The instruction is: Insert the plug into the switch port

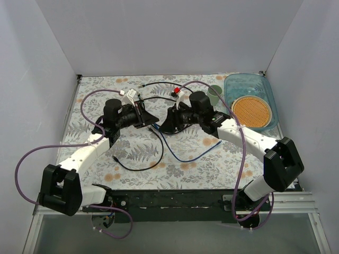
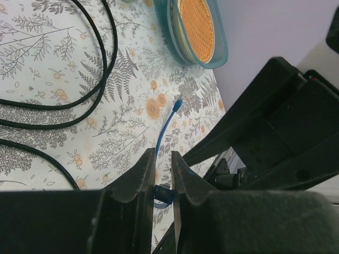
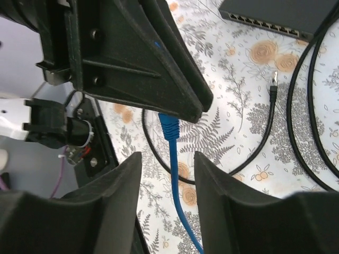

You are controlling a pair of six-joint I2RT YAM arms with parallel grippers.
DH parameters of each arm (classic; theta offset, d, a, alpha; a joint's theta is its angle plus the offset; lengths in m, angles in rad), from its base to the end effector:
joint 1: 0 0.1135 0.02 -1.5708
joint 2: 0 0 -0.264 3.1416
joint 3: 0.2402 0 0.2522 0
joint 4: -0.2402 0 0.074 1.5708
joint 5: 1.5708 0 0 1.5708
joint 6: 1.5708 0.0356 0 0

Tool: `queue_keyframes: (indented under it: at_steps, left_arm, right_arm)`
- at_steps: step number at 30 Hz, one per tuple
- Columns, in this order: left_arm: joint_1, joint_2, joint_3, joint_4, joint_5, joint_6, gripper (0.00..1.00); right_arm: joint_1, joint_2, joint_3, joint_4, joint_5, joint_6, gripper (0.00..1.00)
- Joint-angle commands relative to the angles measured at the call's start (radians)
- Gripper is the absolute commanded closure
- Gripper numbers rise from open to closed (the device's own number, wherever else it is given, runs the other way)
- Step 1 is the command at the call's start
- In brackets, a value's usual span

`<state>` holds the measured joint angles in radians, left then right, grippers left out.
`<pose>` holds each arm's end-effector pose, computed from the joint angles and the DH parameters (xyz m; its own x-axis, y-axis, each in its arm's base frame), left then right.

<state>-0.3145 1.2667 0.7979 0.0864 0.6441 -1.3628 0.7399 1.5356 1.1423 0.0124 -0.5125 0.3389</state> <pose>0.2612 -0.1075 0.2700 -0.8337 -0.5516 0.0276 -0.1867 0.2344 -0.9540 0.2522 0.2539 0.2998 -0.5661 -0.1244 -0.8149 -0.7800 0.4009 0.4806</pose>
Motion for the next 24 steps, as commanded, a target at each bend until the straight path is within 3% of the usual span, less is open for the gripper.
queue_keyframes:
  at_steps: [1,12,24]
  left_arm:
    - [-0.003,-0.096,-0.023,0.055,0.020,0.031,1.00]
    - [-0.005,-0.168,-0.031,0.151,0.075,0.022,1.00]
    - [-0.008,-0.188,-0.037,0.174,0.086,-0.007,1.00]
  right_arm:
    - [-0.042,-0.078,-0.042,0.204,-0.155,0.097,0.43]
    - [-0.042,-0.051,-0.038,0.317,-0.287,0.181,0.42]
    - [-0.042,-0.032,-0.065,0.405,-0.271,0.247,0.55]
